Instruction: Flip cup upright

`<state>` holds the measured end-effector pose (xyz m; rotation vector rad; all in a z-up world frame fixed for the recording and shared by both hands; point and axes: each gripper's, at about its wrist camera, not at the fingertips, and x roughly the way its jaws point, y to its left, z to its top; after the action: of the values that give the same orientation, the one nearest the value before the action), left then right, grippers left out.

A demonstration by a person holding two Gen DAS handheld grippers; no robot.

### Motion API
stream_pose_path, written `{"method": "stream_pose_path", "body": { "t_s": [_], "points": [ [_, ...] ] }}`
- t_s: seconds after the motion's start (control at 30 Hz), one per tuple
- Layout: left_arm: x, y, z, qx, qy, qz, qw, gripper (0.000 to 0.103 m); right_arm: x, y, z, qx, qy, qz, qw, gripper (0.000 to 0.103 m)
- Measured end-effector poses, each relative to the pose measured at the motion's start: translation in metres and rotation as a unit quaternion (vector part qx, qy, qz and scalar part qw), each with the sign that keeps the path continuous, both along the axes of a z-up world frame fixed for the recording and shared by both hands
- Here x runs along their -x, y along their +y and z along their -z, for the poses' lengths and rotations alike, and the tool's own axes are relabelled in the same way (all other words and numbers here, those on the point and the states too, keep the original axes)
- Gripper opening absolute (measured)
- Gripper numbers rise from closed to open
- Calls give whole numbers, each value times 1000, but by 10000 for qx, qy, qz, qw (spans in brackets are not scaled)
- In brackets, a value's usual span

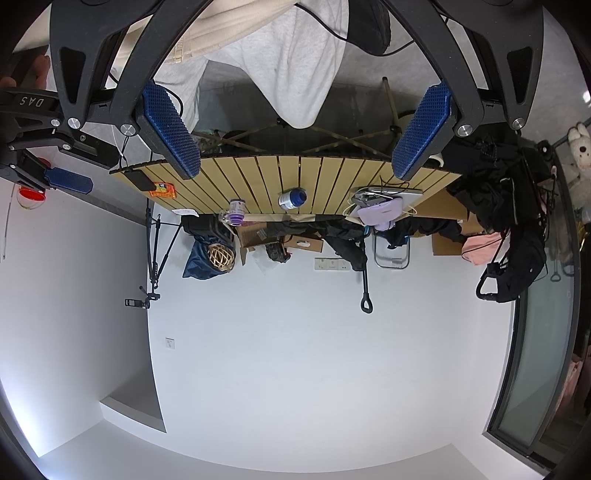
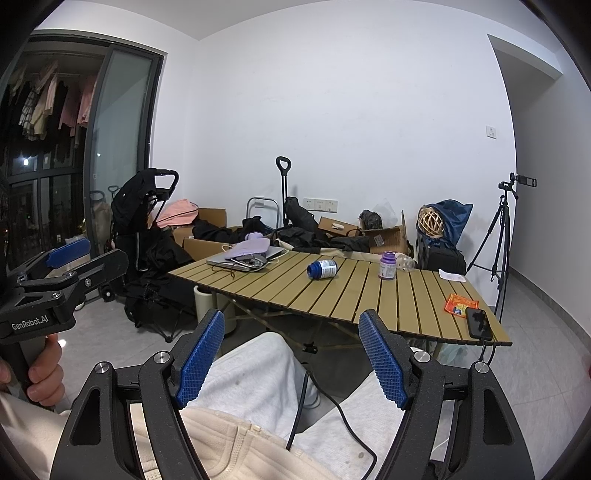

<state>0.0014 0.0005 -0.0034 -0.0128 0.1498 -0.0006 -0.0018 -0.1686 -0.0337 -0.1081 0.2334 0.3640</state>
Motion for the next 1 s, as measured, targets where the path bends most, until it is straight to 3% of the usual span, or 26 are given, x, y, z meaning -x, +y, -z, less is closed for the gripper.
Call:
{"method": "stream_pose_path", "body": {
  "t_s": [1.0],
  "points": [
    [-1,0,2,1,20,1,10000,103,0,0,2,-2,26,2,10000,80]
  ]
}}
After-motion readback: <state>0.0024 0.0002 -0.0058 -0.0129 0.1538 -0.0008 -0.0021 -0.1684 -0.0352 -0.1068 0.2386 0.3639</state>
